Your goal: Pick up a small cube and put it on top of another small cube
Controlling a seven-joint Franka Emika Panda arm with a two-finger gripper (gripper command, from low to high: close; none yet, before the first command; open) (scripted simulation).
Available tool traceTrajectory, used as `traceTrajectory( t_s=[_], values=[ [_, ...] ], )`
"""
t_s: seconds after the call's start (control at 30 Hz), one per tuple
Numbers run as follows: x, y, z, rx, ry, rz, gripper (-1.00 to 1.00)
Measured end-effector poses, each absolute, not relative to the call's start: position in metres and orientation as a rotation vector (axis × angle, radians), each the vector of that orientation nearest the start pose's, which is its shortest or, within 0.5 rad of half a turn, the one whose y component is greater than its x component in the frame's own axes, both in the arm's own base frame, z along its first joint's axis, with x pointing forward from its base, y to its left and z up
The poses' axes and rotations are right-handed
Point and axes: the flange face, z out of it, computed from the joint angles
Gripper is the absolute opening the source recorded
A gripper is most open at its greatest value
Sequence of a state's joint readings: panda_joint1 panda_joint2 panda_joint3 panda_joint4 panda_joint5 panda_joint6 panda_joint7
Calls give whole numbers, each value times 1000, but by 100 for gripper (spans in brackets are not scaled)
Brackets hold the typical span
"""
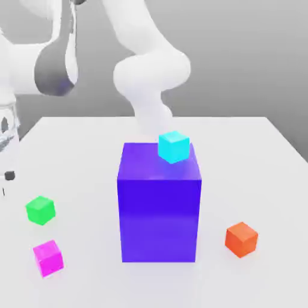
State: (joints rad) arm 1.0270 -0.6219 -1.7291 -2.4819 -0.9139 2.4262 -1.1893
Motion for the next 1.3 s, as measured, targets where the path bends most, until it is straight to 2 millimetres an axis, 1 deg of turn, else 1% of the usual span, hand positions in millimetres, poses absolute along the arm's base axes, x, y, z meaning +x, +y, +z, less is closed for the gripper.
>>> traceTrajectory(
  t_s=[0.07,0.1,0.2,0.23,0.4,0.43,0.47,0.5,0.6,0.67,0.8,0.93,1.07,1.2,1.3],
  values=[
    [384,-245,214,-2482,-1946,-45,0],
    [387,-239,197,-2439,-1990,-24,0],
    [389,-234,150,-2401,-2028,-6,0],
    [389,-233,137,-2398,-2032,-4,-100],
    [389,-233,136,-2398,-2032,1,-100],
    [388,-232,129,-2395,-2034,2,-100],
    [389,-232,133,-2395,-2034,2,-100],
    [389,-233,143,-2395,-2034,2,-100],
    [388,-233,184,-2398,-2033,0,-100],
    [379,-240,201,-2449,-1982,-11,-100],
    [358,-256,226,-2577,-1838,-37,-100],
    [337,-267,245,-2698,-1667,-58,-100],
    [318,-274,260,-2806,-1474,-70,-100],
    [300,-279,269,-2902,-1257,-75,-100],
    [288,-281,272,-2965,-1079,-74,-100]
  ],
)
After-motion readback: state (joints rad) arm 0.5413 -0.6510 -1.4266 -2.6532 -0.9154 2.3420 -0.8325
